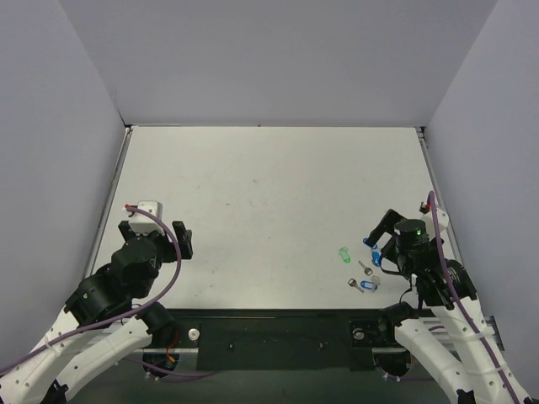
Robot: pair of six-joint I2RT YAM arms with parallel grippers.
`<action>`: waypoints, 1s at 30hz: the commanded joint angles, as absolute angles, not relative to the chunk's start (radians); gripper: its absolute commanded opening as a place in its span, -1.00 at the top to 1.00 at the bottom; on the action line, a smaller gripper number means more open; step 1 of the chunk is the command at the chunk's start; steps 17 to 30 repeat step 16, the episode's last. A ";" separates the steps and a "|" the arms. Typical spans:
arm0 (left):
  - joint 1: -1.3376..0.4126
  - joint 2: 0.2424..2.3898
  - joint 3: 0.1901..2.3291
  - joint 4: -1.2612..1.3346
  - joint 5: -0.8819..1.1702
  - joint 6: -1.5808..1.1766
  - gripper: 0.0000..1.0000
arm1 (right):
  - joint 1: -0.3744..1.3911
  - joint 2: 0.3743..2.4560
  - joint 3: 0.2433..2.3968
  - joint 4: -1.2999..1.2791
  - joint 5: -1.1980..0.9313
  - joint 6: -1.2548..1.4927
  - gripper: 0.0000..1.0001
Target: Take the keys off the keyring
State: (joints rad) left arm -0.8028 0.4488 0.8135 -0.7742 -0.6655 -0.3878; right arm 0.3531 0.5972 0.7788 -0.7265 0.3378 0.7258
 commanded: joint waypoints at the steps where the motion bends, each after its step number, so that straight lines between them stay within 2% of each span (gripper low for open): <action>1: -0.795 0.440 0.816 -0.733 -0.670 -0.377 -0.94 | 0.348 0.592 0.801 -0.703 0.321 0.700 -0.98; 8: -0.792 0.439 0.816 -0.733 -0.666 -0.377 -0.94 | 0.348 0.575 0.811 -0.698 0.288 0.699 -0.97; 13: -0.792 0.437 0.816 -0.735 -0.664 -0.377 -0.94 | 0.348 0.575 0.811 -0.690 0.273 0.715 -0.89; 30: -0.792 0.436 0.816 -0.736 -0.663 -0.379 -0.94 | 0.348 0.583 0.824 -0.690 0.268 0.718 -0.89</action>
